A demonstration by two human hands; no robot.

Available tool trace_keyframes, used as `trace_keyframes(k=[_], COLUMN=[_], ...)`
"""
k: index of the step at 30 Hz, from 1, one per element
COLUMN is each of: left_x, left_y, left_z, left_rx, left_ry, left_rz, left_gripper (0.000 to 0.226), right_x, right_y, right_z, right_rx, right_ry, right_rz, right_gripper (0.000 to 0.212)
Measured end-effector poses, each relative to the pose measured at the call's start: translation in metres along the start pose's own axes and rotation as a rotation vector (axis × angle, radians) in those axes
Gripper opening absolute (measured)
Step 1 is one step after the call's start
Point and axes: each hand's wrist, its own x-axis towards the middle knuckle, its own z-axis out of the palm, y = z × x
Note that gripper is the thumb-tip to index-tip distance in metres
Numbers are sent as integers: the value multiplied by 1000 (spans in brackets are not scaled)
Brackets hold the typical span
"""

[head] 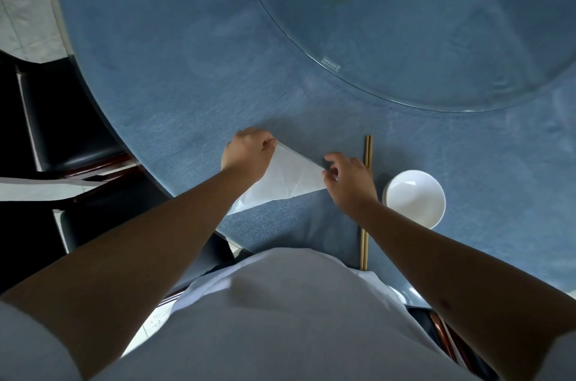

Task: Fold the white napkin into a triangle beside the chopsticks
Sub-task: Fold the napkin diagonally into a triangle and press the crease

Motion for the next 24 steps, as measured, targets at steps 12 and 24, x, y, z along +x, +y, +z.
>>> trace_keyframes(k=[12, 24], left_x=[8, 14], left_y=[2, -5], left_z=[8, -4], left_rx=[90, 46], left_ry=[58, 31], left_rz=[-8, -12], left_gripper=[17, 16], right_x=[-5, -10], right_y=[2, -2], right_z=[9, 4], right_rx=[-221, -251], right_ry=[38, 119], right_rz=[-166, -151], right_gripper=[24, 37])
